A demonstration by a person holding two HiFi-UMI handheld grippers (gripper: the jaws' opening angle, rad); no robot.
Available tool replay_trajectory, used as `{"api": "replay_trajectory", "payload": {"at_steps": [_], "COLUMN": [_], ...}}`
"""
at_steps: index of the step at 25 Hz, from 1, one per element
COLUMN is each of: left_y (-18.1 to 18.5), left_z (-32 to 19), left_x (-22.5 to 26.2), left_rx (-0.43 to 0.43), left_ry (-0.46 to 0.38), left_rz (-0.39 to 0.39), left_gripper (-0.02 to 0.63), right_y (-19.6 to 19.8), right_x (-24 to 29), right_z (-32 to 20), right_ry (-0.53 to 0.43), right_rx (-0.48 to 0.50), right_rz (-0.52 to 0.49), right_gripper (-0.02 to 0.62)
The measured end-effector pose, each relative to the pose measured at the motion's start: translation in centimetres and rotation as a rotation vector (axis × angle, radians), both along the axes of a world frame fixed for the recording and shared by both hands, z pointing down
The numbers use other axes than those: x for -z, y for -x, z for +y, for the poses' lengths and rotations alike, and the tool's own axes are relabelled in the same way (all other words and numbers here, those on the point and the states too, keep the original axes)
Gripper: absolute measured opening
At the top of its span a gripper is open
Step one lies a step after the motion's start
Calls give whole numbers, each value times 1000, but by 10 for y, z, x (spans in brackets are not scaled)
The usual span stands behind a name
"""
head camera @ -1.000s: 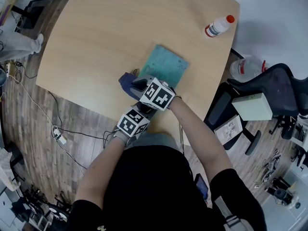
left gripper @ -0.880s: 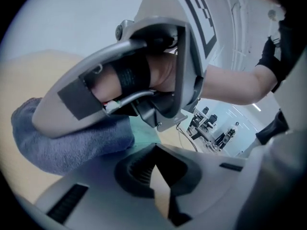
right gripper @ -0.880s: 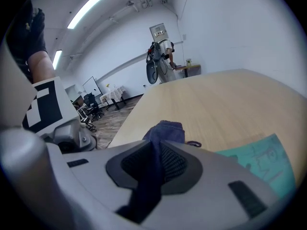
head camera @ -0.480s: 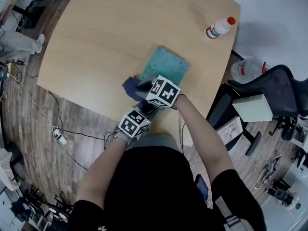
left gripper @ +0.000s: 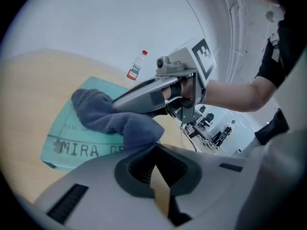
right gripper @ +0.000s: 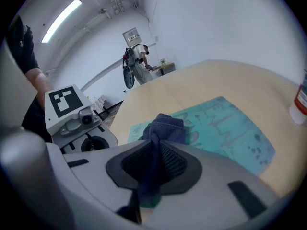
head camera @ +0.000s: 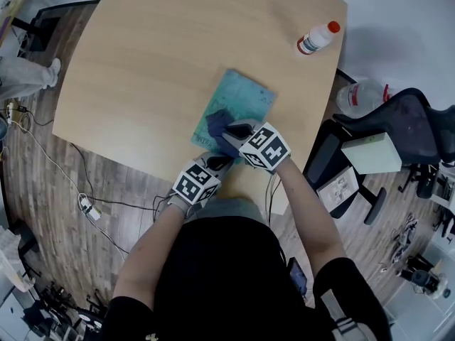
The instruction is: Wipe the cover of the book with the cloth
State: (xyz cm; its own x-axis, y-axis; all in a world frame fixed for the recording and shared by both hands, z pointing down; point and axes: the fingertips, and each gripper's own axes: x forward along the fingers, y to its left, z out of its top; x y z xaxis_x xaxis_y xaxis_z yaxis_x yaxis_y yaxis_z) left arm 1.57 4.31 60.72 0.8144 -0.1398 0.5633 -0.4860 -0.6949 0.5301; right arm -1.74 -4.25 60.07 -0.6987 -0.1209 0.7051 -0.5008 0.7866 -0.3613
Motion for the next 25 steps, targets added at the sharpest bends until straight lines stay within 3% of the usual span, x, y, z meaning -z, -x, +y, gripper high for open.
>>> {"api": "replay_trajectory", "payload": {"at_steps": [10, 13, 15, 17, 18, 22, 25], "left_y": [0, 3, 12, 26, 29, 28, 28], "left_z": [2, 6, 16, 23, 25, 16, 7], "left_x": [1, -3, -16, -31, -33, -16, 0], "left_rx": [-34, -50, -82, -120, -135, -82, -88], "left_ry": [11, 52, 91, 67, 50, 74, 42], "left_rz": [13, 28, -37, -155, -170, -63, -39], "left_gripper": [20, 20, 20, 20, 20, 20, 20], "right_y": [-47, -57, -64, -69, -72, -82, -89], "right_x": [1, 2, 2, 5, 7, 20, 34], "right_z": [9, 13, 17, 22, 25, 31, 31], "right_ry": [4, -26, -52, -75, -84, -104, -121], "right_rx": [-219, -265, -300, -338, -359, -451, -518], "right_rz": [46, 85, 114, 131, 132, 108, 95], "right_gripper": [69, 67, 66, 64, 64, 63, 63]}}
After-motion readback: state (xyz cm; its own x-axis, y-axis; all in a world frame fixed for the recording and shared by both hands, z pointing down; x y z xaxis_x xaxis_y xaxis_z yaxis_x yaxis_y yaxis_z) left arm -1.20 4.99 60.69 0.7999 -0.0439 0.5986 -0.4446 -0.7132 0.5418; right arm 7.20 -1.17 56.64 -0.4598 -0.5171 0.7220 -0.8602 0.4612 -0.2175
